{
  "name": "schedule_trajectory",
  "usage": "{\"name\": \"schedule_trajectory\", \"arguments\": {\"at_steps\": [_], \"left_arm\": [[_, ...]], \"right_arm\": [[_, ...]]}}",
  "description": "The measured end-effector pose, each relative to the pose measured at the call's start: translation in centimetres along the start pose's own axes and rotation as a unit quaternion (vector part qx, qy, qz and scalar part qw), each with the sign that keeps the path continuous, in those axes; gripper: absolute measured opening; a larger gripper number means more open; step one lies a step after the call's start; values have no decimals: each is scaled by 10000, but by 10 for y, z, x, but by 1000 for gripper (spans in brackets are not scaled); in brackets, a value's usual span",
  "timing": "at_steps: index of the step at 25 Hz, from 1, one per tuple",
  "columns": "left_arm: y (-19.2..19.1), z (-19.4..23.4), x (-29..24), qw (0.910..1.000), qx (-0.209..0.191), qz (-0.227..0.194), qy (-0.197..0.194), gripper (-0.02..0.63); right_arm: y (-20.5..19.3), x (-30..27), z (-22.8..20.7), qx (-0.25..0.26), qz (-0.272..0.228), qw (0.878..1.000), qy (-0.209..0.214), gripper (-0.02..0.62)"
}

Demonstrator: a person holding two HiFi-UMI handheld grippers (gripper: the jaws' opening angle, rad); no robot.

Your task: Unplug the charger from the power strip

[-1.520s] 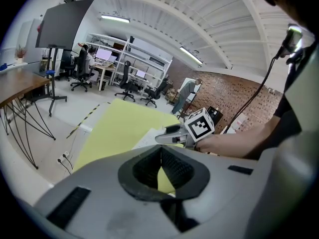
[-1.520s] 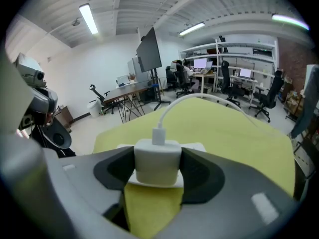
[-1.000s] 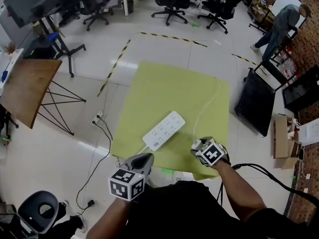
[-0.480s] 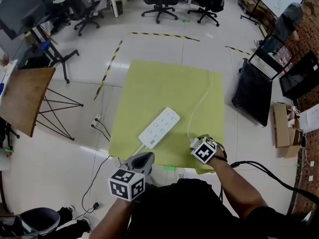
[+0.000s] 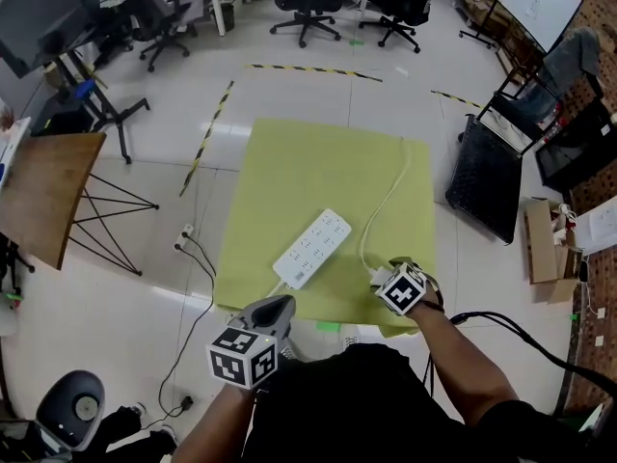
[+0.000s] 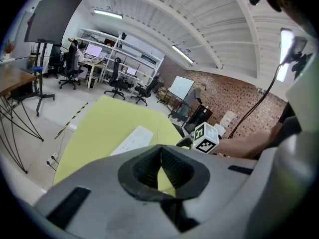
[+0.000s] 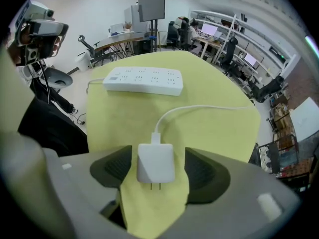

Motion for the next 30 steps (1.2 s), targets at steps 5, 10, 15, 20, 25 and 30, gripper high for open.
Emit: {"name": "schedule_trajectory", "arguments": {"at_steps": [5,10,15,20,25,30], "left_arm": [[-2,3,3,9995,-146,63,-279,8],[-8,2,3,9963,-417,261,-698,8],[-7,1,6,9940,-591,238,-887,8],[-11,-24,29,9950,-541,-67,-838,8],[-49,-64,63,9962,-129,-285,-814,8],[-109,-121,102,9981,193,-395,-437,8]], "right_arm": [[-1,24,13,-534,-535,9967,-288,342],[-3,87,48,-2160,-3132,9247,159,290],[-14,141,93,-3272,-5661,7459,1272,4],[-22,165,146,-2924,-6038,7128,2044,2],[-50,190,195,-2028,-6005,7327,2480,2],[-119,210,235,-1323,-5585,7953,1951,1]]}}
Point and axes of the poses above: the fingertips, and each gripper's own axes: x backward along the fingers, z to its left, y out of its top, the point moved 5 cm from there along x, backward along the fingers, and after that the axes turned 13 degrees about y, right-handed, at the moved point
